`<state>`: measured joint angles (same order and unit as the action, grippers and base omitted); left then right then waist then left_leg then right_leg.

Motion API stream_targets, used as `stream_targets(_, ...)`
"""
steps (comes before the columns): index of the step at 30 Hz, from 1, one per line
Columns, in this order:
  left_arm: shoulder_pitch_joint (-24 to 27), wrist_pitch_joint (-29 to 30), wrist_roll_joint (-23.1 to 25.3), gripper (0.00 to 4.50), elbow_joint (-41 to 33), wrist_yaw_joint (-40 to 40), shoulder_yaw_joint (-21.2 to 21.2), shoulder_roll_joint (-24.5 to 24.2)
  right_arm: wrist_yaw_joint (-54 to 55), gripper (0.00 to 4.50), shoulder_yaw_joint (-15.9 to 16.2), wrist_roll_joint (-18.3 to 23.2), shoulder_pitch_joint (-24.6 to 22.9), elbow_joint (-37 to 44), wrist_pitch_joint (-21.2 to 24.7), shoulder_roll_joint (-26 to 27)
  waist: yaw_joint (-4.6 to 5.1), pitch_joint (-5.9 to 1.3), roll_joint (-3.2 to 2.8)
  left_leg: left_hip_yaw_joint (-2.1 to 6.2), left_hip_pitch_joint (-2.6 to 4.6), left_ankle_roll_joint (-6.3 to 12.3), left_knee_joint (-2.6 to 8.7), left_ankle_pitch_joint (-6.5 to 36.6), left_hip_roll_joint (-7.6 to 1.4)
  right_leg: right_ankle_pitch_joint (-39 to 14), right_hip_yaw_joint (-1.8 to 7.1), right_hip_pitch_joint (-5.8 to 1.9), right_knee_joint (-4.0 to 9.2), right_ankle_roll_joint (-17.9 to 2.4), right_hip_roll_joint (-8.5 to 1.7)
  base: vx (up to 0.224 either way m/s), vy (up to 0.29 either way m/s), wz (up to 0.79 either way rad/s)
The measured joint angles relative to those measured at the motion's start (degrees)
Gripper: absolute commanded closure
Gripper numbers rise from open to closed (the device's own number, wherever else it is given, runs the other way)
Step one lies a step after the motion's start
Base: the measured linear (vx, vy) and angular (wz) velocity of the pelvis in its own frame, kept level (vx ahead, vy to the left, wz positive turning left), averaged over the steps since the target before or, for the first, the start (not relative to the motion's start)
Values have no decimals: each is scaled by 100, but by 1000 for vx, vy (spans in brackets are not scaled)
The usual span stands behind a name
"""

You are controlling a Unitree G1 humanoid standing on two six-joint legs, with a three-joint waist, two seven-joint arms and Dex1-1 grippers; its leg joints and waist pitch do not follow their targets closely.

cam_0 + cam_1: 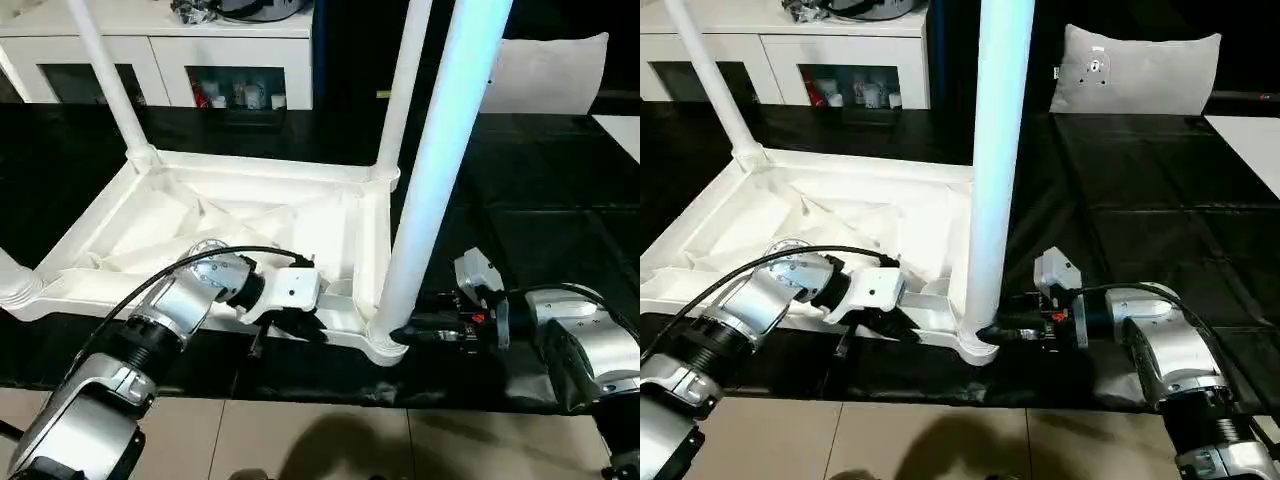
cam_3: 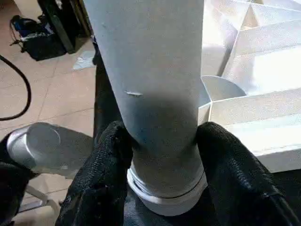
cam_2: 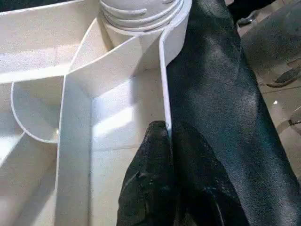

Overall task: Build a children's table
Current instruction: Rotate leg to tighten

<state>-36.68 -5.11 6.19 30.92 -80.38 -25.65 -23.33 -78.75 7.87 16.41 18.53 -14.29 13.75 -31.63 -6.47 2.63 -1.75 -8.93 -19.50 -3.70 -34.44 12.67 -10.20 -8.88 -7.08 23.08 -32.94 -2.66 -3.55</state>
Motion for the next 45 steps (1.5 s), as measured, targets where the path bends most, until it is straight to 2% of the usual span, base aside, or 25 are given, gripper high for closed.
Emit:
stream_targets(5, 9, 490, -17, 450, -69, 99, 96, 14, 428, 259, -68, 9, -79, 199, 365, 198, 25, -1, 0, -2, 11, -1, -2, -2, 0, 1, 1, -5, -4, -1, 0, 0, 0, 0)
stream_targets(8, -24, 827, 112, 450, 64, 512, 249, 116, 1168, 260, -245, -65, -78, 224, 635, 493, 150, -2, 1, -5, 41, -19, -3, -2, 1, 1, 1, -27, -3, 0, 1, 0, 0, 0)
stream_targets(13, -358, 1373, 358, 450, 522, 1502, 384, 601, 2700, 297, -564, -363, 158, 76, 1136, 1115, 384, -4, -2, -7, 38, -40, -11, 7, 3, 1, -4, -33, 30, 1, 0, 0, 0, 0)
stream_targets(17, -520, 1789, 401, 450, 830, 2370, 578, 1067, 3913, 324, -770, -640, 312, 74, 1423, 1646, 463, -7, -6, -2, 38, -38, -2, 9, 4, 2, -8, -50, 61, 3, 2, 0, 0, 0)
stream_targets(20, -631, 1925, 481, 450, 996, 2799, 673, 1298, 4572, 335, -835, -807, 388, 59, 1435, 1943, 465, -7, -5, -1, 32, -30, 3, 13, 5, 4, -6, -49, 62, 4, 2, 0, 0, 0)
stream_targets(22, -681, 1993, 499, 450, 1060, 3008, 717, 1399, 4959, 299, -944, -859, 427, 15, 1398, 2199, 466, -9, -7, -2, 30, -1, 13, -1, 5, 6, -6, -44, 61, 4, 2, 0, 0, 0)
stream_targets(25, -686, 1994, 500, 450, 1062, 3087, 745, 1459, 5011, 296, -978, -848, 427, 3, 1313, 2252, 448, -9, -7, -1, 26, 5, 26, 3, 4, 11, -6, -40, 61, 0, 2, 0, 0, 0)
stream_targets(31, -693, 1938, 476, 450, 1060, 3062, 773, 1481, 4734, 222, -987, -753, 382, 10, 1207, 2097, 405, -10, -9, 0, -2, 7, 34, 4, 4, 30, -6, -10, 60, -33, 2, 0, 0, 0)
stream_targets(36, -633, 1524, 451, 450, 1054, 2724, 668, 1350, 3936, 191, -864, -699, 216, 15, 916, 1473, 325, -9, -11, 0, -10, 8, 34, 4, 4, 26, -6, -3, 60, -27, 3, 0, 0, 0)
stream_targets(37, -607, 1428, 447, 450, 1037, 2637, 661, 1273, 3741, 167, -830, -687, 178, 16, 835, 1342, 309, -9, -11, 1, -11, 8, 34, 4, 3, 27, -7, -3, 60, -28, 4, 0, 0, 0)
stream_targets(40, -496, 1115, 353, 450, 949, 2282, 568, 1080, 3095, 161, -751, -602, 125, 17, 604, 936, 263, -9, -15, 2, -10, 8, 33, 3, 3, 26, -7, -2, 59, -27, 4, 0, 0, 0)
stream_targets(41, -440, 1025, 343, 450, 881, 2143, 549, 1005, 2884, 140, -751, -548, 117, 34, 547, 816, 242, -10, -16, 2, -10, 8, 32, 3, 3, 23, -7, -3, 58, -21, 4, 0, 0, 0)
stream_targets(45, -357, 617, 304, 450, 799, 1685, 430, 746, 2157, 140, -728, -478, 26, 96, 342, 363, 138, -10, -15, 1, -8, 8, 26, 2, 2, 19, -7, -4, 55, -12, 3, 0, 0, 0)
